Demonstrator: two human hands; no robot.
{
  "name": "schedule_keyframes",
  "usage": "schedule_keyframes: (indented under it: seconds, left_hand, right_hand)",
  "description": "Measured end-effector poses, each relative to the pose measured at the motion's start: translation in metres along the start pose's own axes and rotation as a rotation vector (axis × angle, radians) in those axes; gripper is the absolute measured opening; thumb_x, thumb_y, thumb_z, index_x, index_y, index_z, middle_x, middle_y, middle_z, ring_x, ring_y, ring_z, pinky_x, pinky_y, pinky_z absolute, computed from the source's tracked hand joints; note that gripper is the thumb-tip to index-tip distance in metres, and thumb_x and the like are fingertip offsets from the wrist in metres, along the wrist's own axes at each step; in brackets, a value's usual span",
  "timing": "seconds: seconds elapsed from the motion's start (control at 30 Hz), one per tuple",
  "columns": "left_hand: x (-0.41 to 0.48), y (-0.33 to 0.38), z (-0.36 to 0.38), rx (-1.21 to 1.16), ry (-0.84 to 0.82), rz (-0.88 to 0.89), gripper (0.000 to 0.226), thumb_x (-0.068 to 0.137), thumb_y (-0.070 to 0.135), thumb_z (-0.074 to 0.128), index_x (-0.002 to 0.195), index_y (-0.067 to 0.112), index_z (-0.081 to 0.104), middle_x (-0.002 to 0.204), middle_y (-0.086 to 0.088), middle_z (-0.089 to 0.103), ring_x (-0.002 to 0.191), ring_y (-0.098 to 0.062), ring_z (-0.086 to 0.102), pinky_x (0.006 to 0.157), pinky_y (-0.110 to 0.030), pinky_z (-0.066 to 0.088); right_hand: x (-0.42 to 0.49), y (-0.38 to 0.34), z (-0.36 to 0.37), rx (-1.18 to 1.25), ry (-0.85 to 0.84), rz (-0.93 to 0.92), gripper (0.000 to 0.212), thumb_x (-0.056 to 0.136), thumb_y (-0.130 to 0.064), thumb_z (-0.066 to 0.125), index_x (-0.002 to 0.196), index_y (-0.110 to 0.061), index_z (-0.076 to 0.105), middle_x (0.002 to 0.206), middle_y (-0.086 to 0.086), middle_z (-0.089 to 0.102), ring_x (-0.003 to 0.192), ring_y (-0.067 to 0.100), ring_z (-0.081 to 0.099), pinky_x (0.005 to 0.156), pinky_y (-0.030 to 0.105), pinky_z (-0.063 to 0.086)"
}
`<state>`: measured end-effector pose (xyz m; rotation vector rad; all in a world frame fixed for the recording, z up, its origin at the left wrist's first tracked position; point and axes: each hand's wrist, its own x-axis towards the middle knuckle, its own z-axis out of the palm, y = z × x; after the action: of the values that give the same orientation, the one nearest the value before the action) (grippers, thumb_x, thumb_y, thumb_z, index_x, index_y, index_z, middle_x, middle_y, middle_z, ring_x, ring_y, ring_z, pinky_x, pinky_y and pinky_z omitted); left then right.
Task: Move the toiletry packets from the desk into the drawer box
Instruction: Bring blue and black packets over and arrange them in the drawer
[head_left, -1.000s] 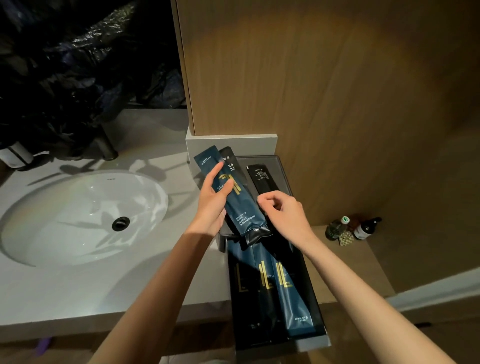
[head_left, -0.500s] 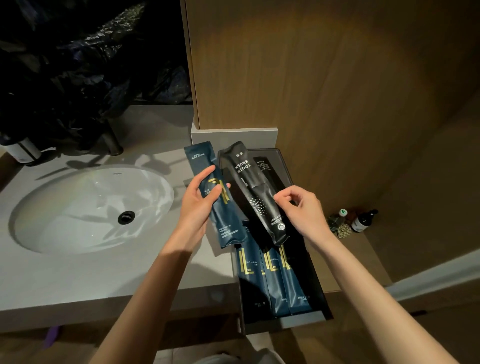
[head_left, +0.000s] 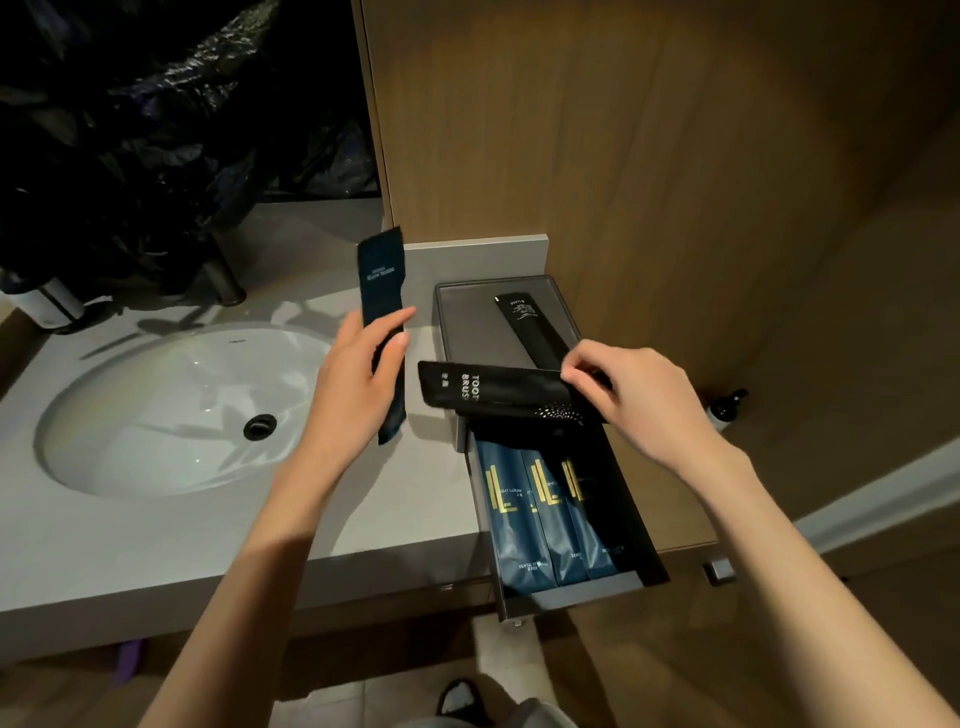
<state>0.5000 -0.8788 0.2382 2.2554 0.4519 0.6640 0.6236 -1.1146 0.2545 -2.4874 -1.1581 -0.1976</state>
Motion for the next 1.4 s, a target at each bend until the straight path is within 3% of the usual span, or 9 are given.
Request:
schedule_keyframes:
  seconds: [0.1,0.2,0.33,0.6,0.73,0.83,0.97,1.23,1.4]
  left_hand:
    - [-0.001,0.012,-0.007,0.186,-0.084,0.098,0.036,0.100,0.032,0.041,0.132,0.022,0.055,0.129,0.001,0.047,0.113,-0.014,0.049,0.085,-0.023,0.035]
    - [-0.007,0.027,-0.007,0.312,-0.254,0.155,0.053,0.090,0.057,0.036,0.130,0.026,0.054,0.124,0.004,0.046,0.104,-0.018,0.055,0.083,-0.033,0.045]
    - [-0.024,0.048,0.001,0.276,-0.402,0.117,0.070,0.066,0.080,0.042,0.117,0.035,0.058,0.115,0.008,0.050,0.102,-0.012,0.055,0.084,-0.039,0.050]
    - [-0.071,0.089,0.029,0.139,-0.410,0.043,0.028,0.077,0.044,0.072,0.079,0.018,0.063,0.079,0.003,0.053,0.073,-0.015,0.054,0.069,-0.035,0.043]
    - [-0.098,0.097,0.037,0.101,-0.421,0.012,0.023,0.081,0.039,0.069,0.083,0.016,0.065,0.079,0.003,0.054,0.072,-0.014,0.054,0.067,-0.035,0.044]
    - [-0.120,0.100,0.036,0.173,-0.457,0.035,0.021,0.084,0.041,0.066,0.087,0.021,0.064,0.082,0.011,0.052,0.074,-0.005,0.052,0.066,-0.030,0.043]
    - [-0.144,0.104,0.038,0.387,-0.511,0.068,0.025,0.087,0.046,0.059,0.095,0.023,0.062,0.089,0.008,0.051,0.081,-0.011,0.053,0.069,-0.033,0.045]
    - [-0.166,0.101,0.041,0.527,-0.508,0.154,0.033,0.090,0.049,0.053,0.108,0.022,0.059,0.094,0.012,0.043,0.088,-0.015,0.056,0.063,-0.026,0.034]
    - [-0.173,0.080,0.024,0.421,-0.419,0.140,0.032,0.092,0.046,0.050,0.112,0.023,0.060,0.139,0.016,0.040,0.103,-0.011,0.059,0.081,-0.030,0.049]
  right_hand:
    - [0.005,-0.004,-0.007,-0.026,-0.021,-0.144,0.013,0.096,-0.037,0.051,0.091,-0.031,0.062,0.077,-0.013,0.066,0.070,0.012,0.055,0.075,0.030,0.040]
    - [0.005,-0.008,-0.013,-0.015,-0.068,-0.195,0.017,0.097,-0.040,0.046,0.090,-0.034,0.060,0.082,-0.017,0.063,0.080,0.008,0.048,0.092,0.030,0.031]
    - [0.000,-0.013,-0.024,-0.007,-0.036,-0.255,0.020,0.095,-0.043,0.044,0.092,-0.034,0.062,0.089,-0.017,0.061,0.089,0.008,0.042,0.090,0.029,0.027]
    - [-0.031,-0.006,-0.050,0.131,0.017,-0.283,0.020,0.092,-0.041,0.051,0.096,-0.029,0.066,0.104,-0.006,0.046,0.106,0.016,0.034,0.088,0.035,0.039]
    - [-0.049,-0.001,-0.053,0.268,-0.012,-0.264,0.011,0.092,-0.035,0.058,0.096,-0.030,0.066,0.129,-0.010,0.044,0.121,0.011,0.026,0.096,0.020,0.029]
    - [-0.061,0.003,-0.059,0.443,0.002,-0.227,0.017,0.093,-0.034,0.056,0.108,-0.036,0.064,0.123,-0.017,0.053,0.118,0.006,0.040,0.099,0.010,0.029]
    - [-0.072,0.003,-0.062,0.466,-0.121,-0.244,0.026,0.090,-0.032,0.061,0.115,-0.033,0.065,0.107,-0.019,0.065,0.101,0.001,0.058,0.092,0.030,0.050]
    - [-0.078,-0.011,-0.042,0.369,-0.322,-0.284,0.017,0.089,-0.031,0.064,0.102,-0.025,0.073,0.097,-0.007,0.073,0.088,0.005,0.065,0.081,0.034,0.058]
    - [-0.076,0.005,-0.044,0.405,-0.139,-0.150,0.015,0.093,-0.032,0.056,0.101,-0.028,0.068,0.094,-0.013,0.068,0.091,0.007,0.063,0.080,0.038,0.057]
